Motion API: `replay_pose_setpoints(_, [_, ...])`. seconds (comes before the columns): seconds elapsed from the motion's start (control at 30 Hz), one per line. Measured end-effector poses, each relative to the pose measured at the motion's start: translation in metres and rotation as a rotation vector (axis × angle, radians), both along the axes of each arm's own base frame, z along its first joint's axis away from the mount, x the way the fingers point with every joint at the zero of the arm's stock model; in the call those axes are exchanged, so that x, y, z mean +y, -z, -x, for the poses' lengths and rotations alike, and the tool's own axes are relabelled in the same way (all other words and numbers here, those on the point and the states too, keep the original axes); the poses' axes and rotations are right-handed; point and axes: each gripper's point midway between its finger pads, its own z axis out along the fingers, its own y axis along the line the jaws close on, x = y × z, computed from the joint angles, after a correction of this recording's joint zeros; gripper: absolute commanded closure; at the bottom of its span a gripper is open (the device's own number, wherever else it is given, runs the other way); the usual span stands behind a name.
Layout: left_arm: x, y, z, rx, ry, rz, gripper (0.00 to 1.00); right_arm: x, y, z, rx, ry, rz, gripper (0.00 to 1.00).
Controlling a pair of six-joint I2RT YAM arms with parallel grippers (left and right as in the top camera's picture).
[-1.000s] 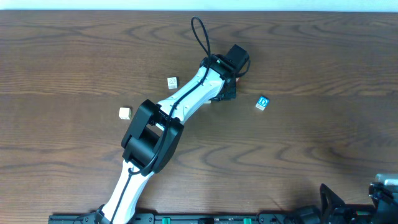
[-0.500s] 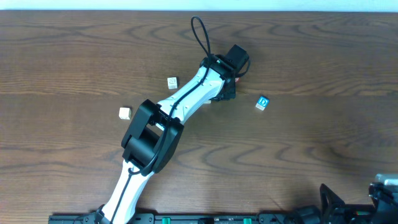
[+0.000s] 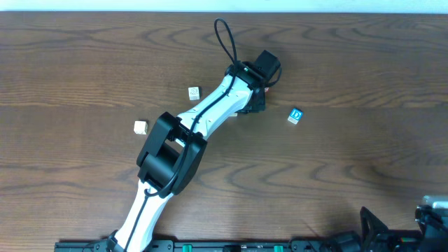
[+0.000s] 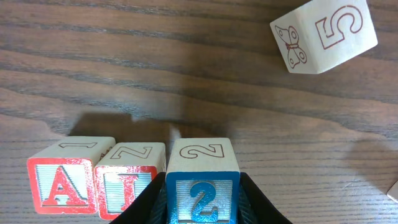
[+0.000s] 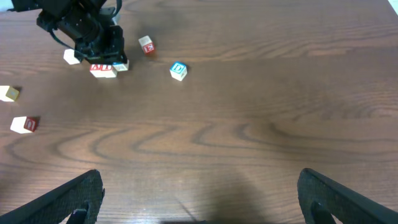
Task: Spell out Ai2
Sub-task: 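Lower the 2 block beside the right side of the I block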
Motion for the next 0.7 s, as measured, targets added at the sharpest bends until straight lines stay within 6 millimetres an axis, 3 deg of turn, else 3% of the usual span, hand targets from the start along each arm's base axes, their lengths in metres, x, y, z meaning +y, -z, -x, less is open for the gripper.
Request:
replay_pose_setpoints(0.43, [-0.0032, 0.0058, 0.0034, 0.009, 0.009, -0.007, 0.94, 0.0000, 0.0000, 0.0000, 0.000, 0.000, 0.000, 0.01])
replay_pose_setpoints(0.7, [-0.0033, 0.0058, 0.0033, 0.009, 0.009, -0.006, 0.86, 0.0000, 0.0000, 0.0000, 0.000, 0.000, 0.000, 0.01])
